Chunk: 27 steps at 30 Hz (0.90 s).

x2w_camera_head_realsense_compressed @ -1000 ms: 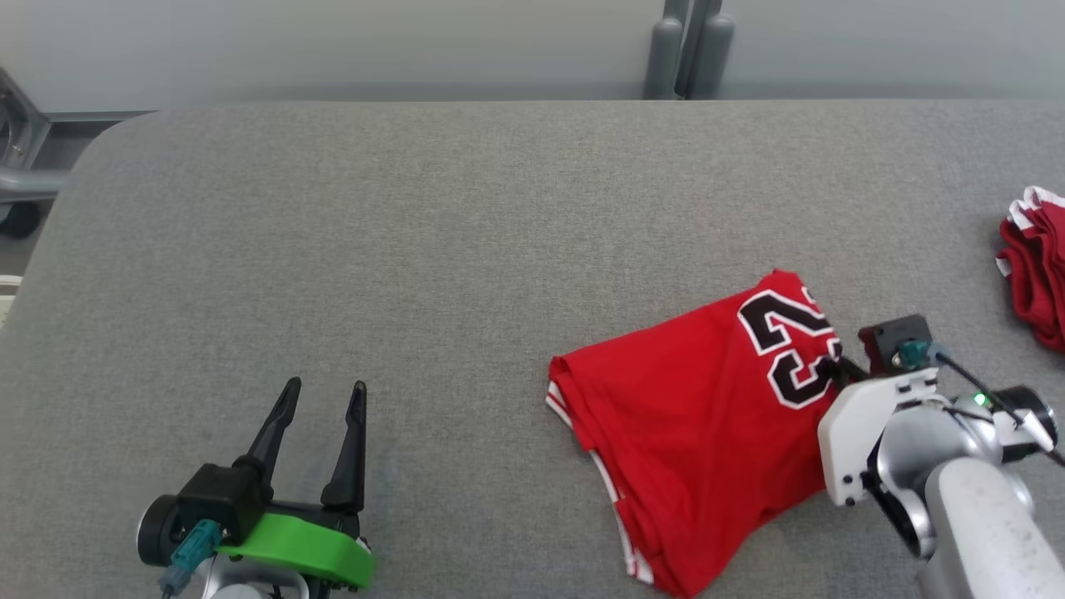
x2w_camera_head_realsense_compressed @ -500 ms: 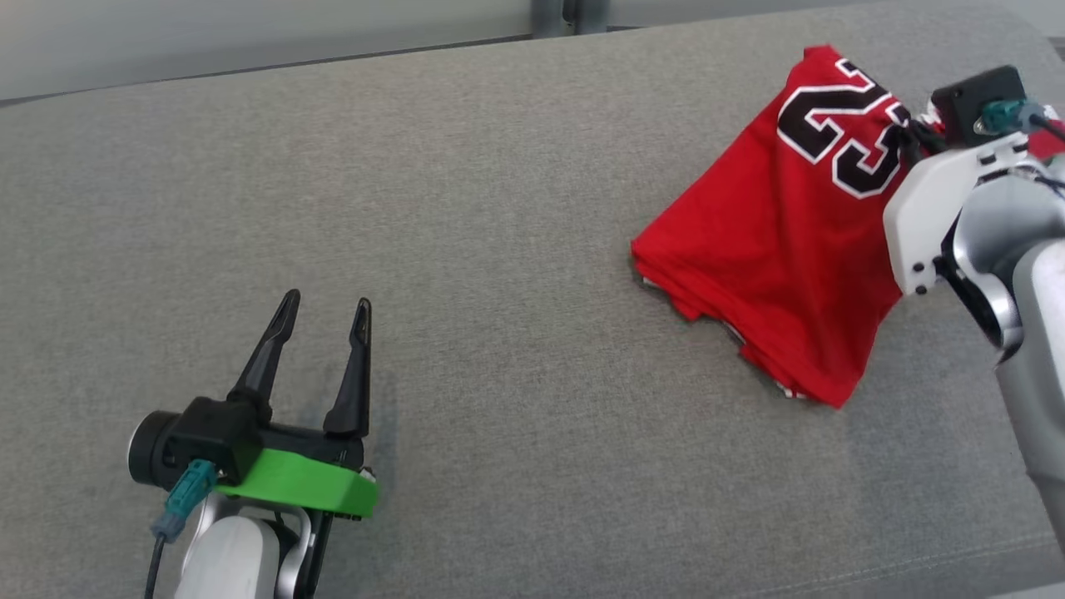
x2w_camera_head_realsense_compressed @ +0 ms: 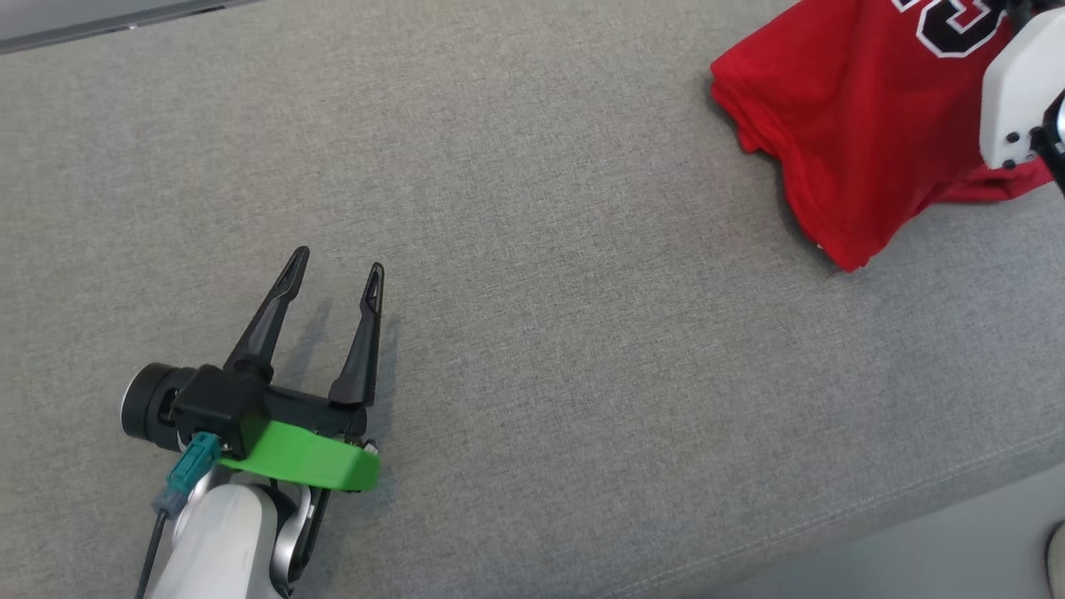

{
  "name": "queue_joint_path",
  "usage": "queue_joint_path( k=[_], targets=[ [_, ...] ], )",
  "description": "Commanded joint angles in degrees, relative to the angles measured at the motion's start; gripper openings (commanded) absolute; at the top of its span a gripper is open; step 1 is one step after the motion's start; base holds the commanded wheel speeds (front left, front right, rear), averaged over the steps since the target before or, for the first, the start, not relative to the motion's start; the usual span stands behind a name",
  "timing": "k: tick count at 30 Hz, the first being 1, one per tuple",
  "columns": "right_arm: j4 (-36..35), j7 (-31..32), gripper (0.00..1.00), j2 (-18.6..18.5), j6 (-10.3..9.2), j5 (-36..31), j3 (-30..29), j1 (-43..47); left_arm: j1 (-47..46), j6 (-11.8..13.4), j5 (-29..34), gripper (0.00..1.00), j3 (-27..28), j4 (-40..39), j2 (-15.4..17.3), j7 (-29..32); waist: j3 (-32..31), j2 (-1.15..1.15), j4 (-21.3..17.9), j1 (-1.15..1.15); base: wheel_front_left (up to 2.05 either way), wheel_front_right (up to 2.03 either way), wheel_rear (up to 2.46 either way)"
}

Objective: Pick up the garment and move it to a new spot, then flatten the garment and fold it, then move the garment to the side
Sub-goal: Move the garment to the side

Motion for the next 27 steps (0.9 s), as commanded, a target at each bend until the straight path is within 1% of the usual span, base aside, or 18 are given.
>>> queue_joint_path(
  k=[1, 5, 10, 14, 17, 20, 23, 24, 25, 26, 27],
  targets=[
    [0.6, -0.7, 0.0, -0.4, -0.11, 0.0, -0.9, -1.2, -1.4, -0.1, 0.4, 1.0, -0.3, 0.0, 0.6, -0.2, 2.8, 0.0, -2.3, 0.0, 0.0, 0.0, 0.0],
    [3.0, -2.1, 0.0, -0.9, -0.11, -0.9, -4.1, -1.5, -1.9, -0.1, 0.3, 1.0, -1.2, 0.0, 1.6, -0.1, 4.1, 0.0, -2.3, 0.0, 0.0, 0.0, 0.0],
    [8.4, -4.4, 0.0, -1.3, -0.11, -3.4, -7.8, -2.7, -2.9, -0.1, 0.4, 1.0, -1.5, -0.2, 2.9, -0.2, 6.1, 0.0, -1.5, 0.0, 0.0, 0.0, 0.0],
    [13.5, -6.3, 0.0, -1.8, -0.11, -6.0, -10.2, -4.2, -3.9, -0.1, 1.3, 1.0, -1.8, -1.0, 4.1, -0.2, 8.1, 0.0, 0.0, 0.0, 0.0, 0.0, 0.0],
    [17.1, -7.2, 0.0, -2.8, -0.11, -8.5, -12.1, -5.1, -5.2, -0.1, 2.3, 1.0, -3.1, -2.0, 4.8, -0.2, 9.6, 0.0, 1.4, 0.0, 0.0, 0.0, 0.0],
    [20.2, -9.0, 0.0, -4.5, -0.12, -10.9, -14.8, -5.2, -6.3, -0.1, 2.5, 1.0, -4.9, -3.2, 5.6, -0.2, 10.8, 0.0, 2.9, 0.0, 0.0, 0.0, 0.0],
    [22.8, -11.1, 0.0, -4.6, -0.11, -12.5, -16.7, -4.6, -7.0, -0.1, 2.1, 1.0, -6.0, -4.2, 6.1, -0.1, 11.5, 0.0, 4.1, 0.0, 0.0, 0.0, 0.0],
    [23.4, -11.9, 0.0, -5.0, -0.11, -13.4, -17.3, -4.3, -7.3, -0.1, 2.9, 1.0, -6.1, -4.7, 6.6, -0.2, 11.8, 0.0, 4.5, 0.0, 0.0, 0.0, 0.0],
    [24.2, -12.6, 0.32, -5.4, -0.12, -14.2, -18.0, -3.8, -7.3, -0.1, 3.0, 1.0, -6.2, -4.9, 6.6, -0.1, 12.0, 0.0, 4.7, 0.0, 0.0, 0.0, 0.0],
    [24.9, -13.4, 0.97, -5.5, -0.11, -14.6, -18.7, -3.6, -7.4, -0.1, 2.9, 1.0, -6.4, -5.3, 6.6, -0.2, 12.2, 0.0, 5.0, 0.0, 0.0, 0.0, 0.0],
    [25.3, -14.5, 1.0, -5.6, -0.12, -15.5, -19.6, -3.5, -7.4, -0.1, 2.8, 1.0, -6.6, -5.6, 6.7, -0.2, 12.3, 0.0, 5.2, 0.0, 0.0, 0.0, 0.0]
  ],
)
